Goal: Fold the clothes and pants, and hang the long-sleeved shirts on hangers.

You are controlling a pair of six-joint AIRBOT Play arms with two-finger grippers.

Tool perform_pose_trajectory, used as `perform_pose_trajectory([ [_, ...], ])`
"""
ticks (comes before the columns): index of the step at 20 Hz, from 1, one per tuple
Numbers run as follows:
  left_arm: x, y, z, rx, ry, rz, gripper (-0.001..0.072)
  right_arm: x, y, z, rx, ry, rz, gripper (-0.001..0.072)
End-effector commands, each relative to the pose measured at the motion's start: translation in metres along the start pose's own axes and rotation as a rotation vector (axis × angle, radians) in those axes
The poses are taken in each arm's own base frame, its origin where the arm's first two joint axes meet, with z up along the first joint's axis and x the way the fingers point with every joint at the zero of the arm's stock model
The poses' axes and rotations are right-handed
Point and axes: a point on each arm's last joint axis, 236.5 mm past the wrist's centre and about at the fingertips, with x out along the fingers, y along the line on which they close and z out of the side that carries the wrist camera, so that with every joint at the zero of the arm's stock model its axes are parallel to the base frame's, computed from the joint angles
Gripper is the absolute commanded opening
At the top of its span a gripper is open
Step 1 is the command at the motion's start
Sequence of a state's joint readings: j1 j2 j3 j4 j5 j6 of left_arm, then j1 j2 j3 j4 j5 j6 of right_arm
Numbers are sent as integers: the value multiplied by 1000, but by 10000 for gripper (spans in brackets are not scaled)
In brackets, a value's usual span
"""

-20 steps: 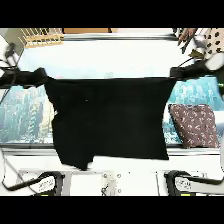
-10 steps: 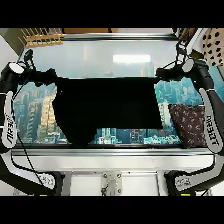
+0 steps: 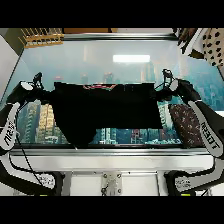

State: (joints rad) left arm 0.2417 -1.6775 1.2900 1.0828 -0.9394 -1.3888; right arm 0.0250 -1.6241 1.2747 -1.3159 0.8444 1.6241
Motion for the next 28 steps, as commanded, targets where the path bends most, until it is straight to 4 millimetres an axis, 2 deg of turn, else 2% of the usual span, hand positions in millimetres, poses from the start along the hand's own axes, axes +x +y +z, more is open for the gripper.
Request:
perform_pose_trajectory([
  [1, -23, -3, 2, 7, -14, -6, 504, -32, 7, 2, 14, -31, 28, 571],
  [3, -60, -1, 9, 17, -76, 12, 504, -77, -12, 2, -27, -53, -38, 572],
  [4, -72, 3, 3, 3, -87, 20, 504, -94, -29, -11, -29, -30, -81, 571],
  [6, -80, 10, -28, -28, -53, 26, 504, -106, -57, -55, 48, 59, -105, 571],
  [8, -72, 14, -75, -54, 22, 26, 504, -99, -76, -112, 236, 157, -106, 571],
  [10, -61, 19, -120, -85, 95, 28, 504, -82, -79, -161, 430, 220, -73, 572],
  [12, -54, 24, -146, -105, 131, 34, 504, -60, -67, -186, 569, 236, -1, 571],
  [13, -52, 25, -155, -112, 139, 35, 504, -51, -60, -190, 619, 220, 32, 571],
  [15, -50, 24, -164, -127, 139, 27, 504, -36, -54, -184, 681, 143, 72, 570],
  [18, -50, 25, -170, -130, 140, 30, 504, -25, -51, -166, 657, 41, 72, 570],
  [20, -50, 25, -170, -131, 139, 28, 504, -20, -48, -162, 636, 16, 69, 569],
  [21, -50, 25, -170, -131, 139, 29, 504, -18, -47, -160, 627, 7, 69, 547],
  [23, -50, 25, -173, -129, 153, 29, 504, -17, -44, -157, 614, -7, 70, 253],
  [24, -51, 23, -177, -130, 173, 24, 504, -17, -42, -157, 608, -10, 72, 71],
  [25, -51, 22, -183, -133, 194, 20, 504, -17, -42, -157, 608, -8, 72, 12],
  [28, -42, 27, -213, -188, 260, 26, 504, -17, -41, -159, 607, 0, 73, 12],
])
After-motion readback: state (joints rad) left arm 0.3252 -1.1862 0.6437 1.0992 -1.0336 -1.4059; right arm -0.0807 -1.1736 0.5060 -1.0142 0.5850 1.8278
